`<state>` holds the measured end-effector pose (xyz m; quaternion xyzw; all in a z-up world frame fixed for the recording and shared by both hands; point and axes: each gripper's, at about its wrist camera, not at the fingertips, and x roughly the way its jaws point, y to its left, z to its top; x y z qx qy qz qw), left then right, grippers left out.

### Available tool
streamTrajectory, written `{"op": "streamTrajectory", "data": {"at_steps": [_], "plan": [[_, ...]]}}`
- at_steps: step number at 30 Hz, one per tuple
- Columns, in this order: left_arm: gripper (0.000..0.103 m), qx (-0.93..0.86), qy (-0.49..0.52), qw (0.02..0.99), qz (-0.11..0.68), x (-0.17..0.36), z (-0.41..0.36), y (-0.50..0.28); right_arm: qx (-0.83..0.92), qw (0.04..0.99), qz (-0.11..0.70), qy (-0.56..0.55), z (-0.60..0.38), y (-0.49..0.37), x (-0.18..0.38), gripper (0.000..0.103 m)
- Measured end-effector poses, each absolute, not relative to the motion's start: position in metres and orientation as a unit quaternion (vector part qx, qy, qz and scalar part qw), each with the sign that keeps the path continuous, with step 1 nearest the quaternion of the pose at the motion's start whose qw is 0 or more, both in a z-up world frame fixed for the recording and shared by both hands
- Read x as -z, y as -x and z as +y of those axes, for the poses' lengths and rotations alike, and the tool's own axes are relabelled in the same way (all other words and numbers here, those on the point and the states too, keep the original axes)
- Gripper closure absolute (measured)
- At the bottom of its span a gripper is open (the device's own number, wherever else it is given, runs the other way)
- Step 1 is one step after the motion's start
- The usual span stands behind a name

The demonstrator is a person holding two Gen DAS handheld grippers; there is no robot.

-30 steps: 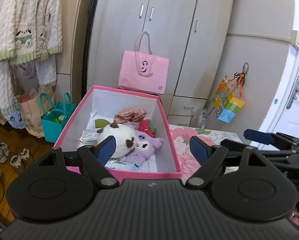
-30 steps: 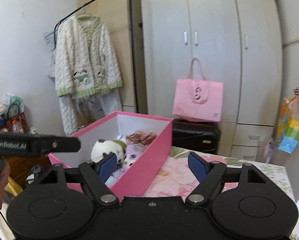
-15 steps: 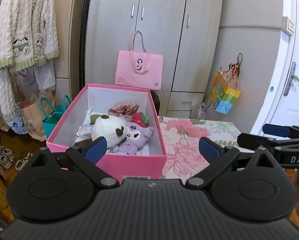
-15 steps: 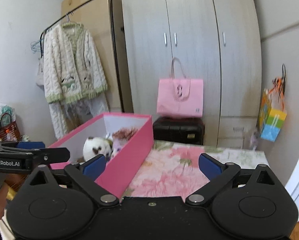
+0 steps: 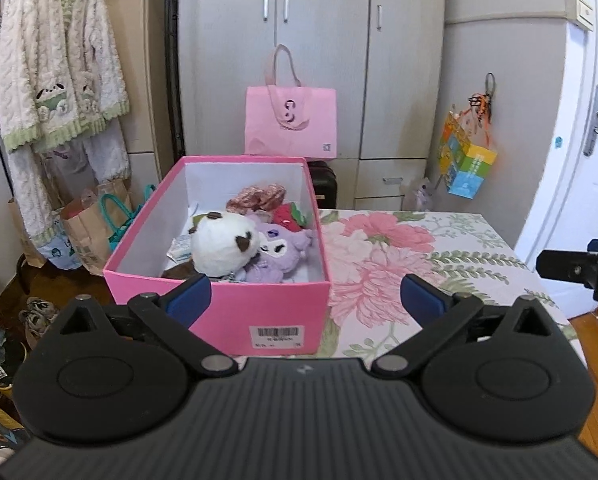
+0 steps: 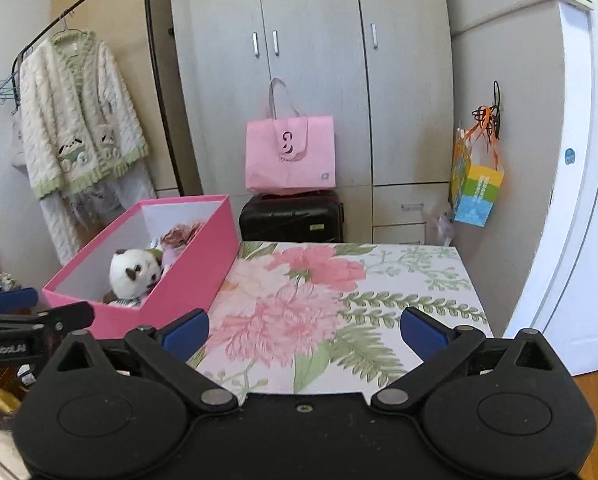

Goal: Organize soft objects

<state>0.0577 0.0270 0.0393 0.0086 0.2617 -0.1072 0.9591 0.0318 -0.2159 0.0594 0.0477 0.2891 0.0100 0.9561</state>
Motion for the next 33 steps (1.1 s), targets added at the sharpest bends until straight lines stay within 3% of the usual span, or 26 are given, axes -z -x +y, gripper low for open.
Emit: {"op": "streamTrajectory", "data": {"at_steps": [33], "plan": [[0.0, 0.044, -0.048, 0.973, 0.222, -0.038, 0.006, -0.025, 0.032, 0.968, 0.249, 0.005, -0.21, 0.003, -0.059, 0.0]]}}
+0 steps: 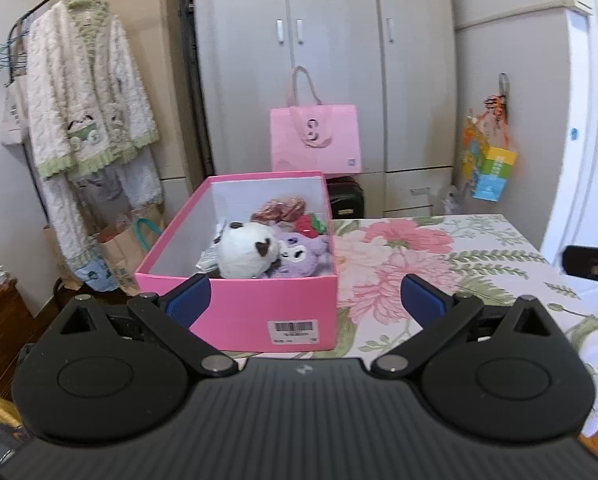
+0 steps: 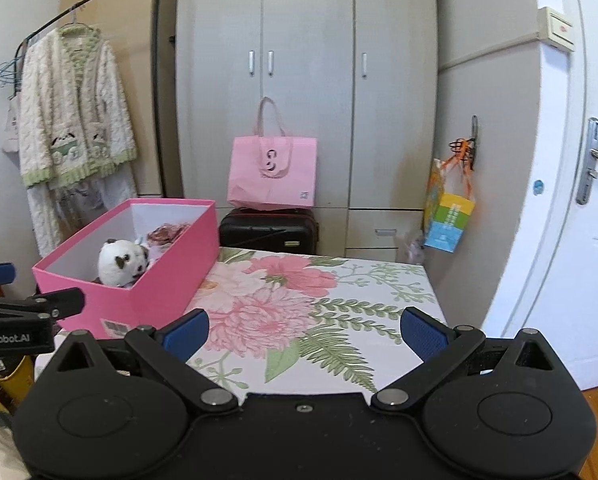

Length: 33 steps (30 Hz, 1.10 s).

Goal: Organize soft objects

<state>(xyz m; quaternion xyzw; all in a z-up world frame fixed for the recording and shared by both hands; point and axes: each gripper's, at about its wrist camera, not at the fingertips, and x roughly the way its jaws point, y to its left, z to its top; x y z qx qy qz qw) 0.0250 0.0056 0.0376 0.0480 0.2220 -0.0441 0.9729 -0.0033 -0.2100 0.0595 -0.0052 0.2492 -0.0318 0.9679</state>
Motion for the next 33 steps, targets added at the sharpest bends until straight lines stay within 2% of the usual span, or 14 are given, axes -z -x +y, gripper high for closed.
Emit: {"op": "streamTrajectory", "data": {"at_steps": [6, 33], "plan": [[0.0, 0.021, -0.052, 0.974, 0.218, -0.033, 0.009, -0.03, 0.034, 0.97, 0.241, -0.03, -0.22, 0.006, -0.06, 0.0], [0.0, 0.032, -0.029, 0.974, 0.222, -0.029, 0.026, -0.035, 0.046, 0.967, 0.251, 0.003, -0.208, 0.004, -0.049, 0.0]]}}
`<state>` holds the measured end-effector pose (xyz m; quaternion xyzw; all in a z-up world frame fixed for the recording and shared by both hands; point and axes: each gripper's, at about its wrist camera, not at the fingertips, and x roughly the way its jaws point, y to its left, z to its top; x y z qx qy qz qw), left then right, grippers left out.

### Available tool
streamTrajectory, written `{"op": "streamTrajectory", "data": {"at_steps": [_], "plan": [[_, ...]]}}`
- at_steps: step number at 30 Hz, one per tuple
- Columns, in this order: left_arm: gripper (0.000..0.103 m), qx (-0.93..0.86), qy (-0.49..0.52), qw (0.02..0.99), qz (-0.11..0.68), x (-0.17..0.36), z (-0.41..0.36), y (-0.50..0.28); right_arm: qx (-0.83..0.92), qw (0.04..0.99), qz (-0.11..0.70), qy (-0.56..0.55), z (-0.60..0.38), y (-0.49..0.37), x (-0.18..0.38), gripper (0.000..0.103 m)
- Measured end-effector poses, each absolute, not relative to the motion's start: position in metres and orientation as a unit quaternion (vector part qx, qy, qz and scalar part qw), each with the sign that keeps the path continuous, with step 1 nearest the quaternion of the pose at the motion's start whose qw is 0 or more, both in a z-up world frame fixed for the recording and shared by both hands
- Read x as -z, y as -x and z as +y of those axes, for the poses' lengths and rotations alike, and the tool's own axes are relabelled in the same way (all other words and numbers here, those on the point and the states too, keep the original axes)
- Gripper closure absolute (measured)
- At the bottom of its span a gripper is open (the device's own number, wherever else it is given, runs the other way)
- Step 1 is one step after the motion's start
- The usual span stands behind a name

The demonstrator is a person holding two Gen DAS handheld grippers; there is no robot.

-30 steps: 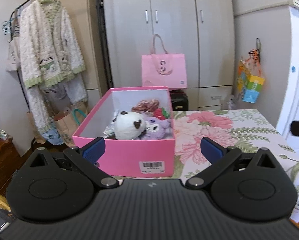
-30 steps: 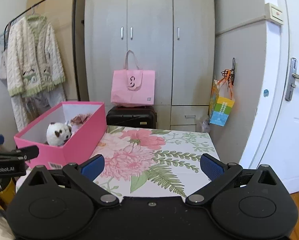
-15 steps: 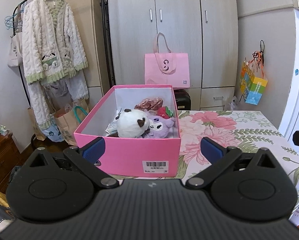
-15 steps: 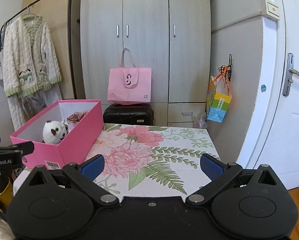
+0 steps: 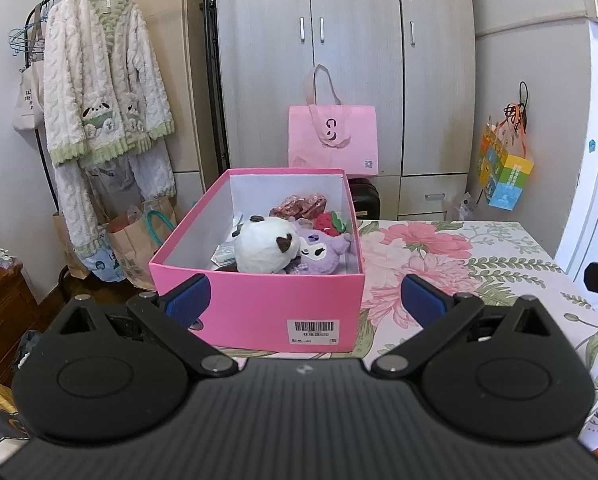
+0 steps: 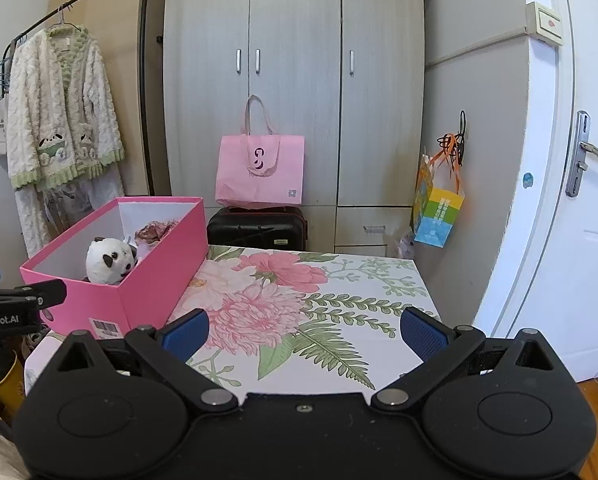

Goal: Organize soft objects

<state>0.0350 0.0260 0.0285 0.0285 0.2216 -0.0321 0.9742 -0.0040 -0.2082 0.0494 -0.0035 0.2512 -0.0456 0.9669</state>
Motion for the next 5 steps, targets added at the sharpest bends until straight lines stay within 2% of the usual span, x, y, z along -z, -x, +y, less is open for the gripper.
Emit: {"op": "streamTrajectory", "data": {"at_steps": [5], "plan": [[0.0, 0.029, -0.03, 0.975, 0.22, -0.0291, 0.0247, -0.0334, 0.044, 0.967, 0.251, 0.004, -0.2087, 0.0034, -0.0493, 0.0]]}}
